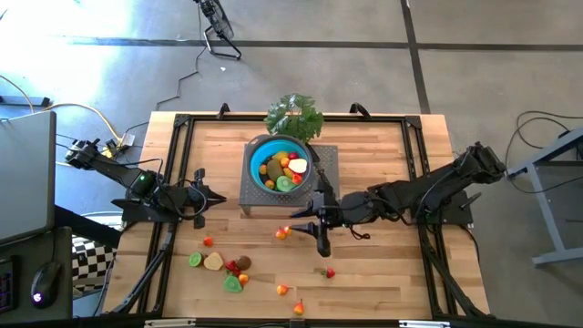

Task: Pick & Place Fruit
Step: Put the strawberry into the blue strainer bowl on the shelf

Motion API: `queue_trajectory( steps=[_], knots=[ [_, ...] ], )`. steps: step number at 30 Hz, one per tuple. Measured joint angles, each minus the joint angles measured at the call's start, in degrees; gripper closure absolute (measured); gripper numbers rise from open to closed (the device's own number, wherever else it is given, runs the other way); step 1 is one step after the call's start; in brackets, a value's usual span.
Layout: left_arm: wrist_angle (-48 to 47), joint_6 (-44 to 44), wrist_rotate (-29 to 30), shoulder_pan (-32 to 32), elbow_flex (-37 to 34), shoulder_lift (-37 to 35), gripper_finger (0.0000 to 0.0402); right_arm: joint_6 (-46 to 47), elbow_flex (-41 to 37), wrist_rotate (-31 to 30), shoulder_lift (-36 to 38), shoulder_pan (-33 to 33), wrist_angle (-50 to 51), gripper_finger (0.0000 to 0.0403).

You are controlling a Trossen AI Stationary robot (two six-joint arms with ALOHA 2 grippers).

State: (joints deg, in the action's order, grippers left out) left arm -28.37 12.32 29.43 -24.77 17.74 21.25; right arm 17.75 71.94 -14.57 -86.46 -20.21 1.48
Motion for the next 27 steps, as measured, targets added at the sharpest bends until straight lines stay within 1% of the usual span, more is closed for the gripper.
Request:
queue_trajectory(
  steps=[6, 12, 14, 20, 24, 27],
  knots=[
    [-0.01, 0.00, 0.00, 0.00, 0.00, 0.01, 0.0380, 2.93, 0.00, 0.76, -0.01, 1.19, 1.27, 0.0275],
    [-0.03, 0.00, 0.00, 0.00, 0.00, 0.01, 0.0380, 4.20, 0.00, 6.23, -0.66, 0.85, 9.73, 0.0275],
    [-0.05, 0.00, 0.00, 0.00, 0.00, 0.01, 0.0380, 4.46, 0.00, 7.23, -1.20, 0.17, 11.78, 0.0275],
    [-0.05, 0.00, 0.02, 0.00, 0.00, -0.01, 0.0380, 1.71, 0.00, 10.51, -3.07, -1.95, 15.42, 0.0275],
    [-0.05, 0.00, 0.02, 0.00, 0.00, -0.01, 0.0380, 3.61, 0.00, 12.92, -4.12, -2.93, 19.16, 0.0275],
    [-0.05, 0.00, 0.02, 0.00, 0.00, -0.01, 0.0380, 5.51, 0.00, 15.67, -5.43, -3.07, 20.15, 0.0275]
  ],
)
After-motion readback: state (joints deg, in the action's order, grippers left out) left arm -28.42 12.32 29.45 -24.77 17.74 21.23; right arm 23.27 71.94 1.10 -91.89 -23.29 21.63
